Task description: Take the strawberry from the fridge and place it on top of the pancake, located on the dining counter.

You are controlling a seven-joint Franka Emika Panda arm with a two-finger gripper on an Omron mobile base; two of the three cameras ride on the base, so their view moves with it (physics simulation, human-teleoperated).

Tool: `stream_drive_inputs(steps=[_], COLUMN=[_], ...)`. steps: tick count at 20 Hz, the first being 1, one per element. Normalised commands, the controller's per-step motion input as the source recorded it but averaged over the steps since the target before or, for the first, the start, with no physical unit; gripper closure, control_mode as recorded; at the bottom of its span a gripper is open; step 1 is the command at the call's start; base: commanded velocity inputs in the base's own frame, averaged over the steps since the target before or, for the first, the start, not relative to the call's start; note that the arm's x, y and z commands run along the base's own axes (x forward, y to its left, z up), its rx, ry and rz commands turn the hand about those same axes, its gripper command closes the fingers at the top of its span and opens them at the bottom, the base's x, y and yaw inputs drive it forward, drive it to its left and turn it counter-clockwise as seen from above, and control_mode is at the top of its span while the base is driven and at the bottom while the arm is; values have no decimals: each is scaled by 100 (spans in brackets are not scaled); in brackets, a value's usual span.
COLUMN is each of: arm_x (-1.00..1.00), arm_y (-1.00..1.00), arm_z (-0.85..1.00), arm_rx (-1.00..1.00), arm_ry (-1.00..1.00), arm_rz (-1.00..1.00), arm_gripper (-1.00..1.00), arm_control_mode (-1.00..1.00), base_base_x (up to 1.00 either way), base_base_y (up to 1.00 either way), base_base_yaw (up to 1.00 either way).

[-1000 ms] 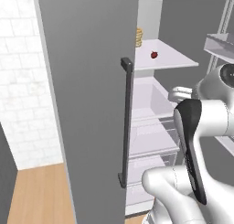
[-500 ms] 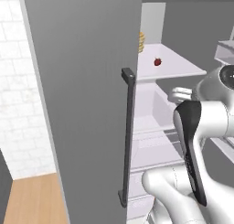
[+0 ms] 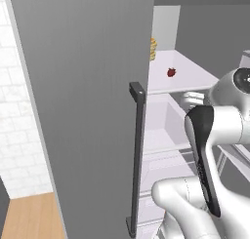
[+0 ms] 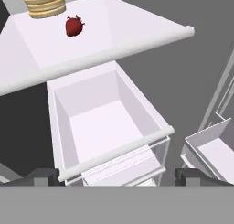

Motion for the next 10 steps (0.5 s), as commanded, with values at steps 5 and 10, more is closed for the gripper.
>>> stream_drive_inputs(steps=[5,10], arm_x=[44,76], arm_y=[0,8], arm_z=[54,38], arm_rx=[3,0], arm_ry=[-8,-3], arm_rz=[1,0], arm_gripper=[-100,-100], arm_control_mode=[-100,-100], base_base_x=[0,0], base_base_y=[0,0], base_base_yaw=[0,0])
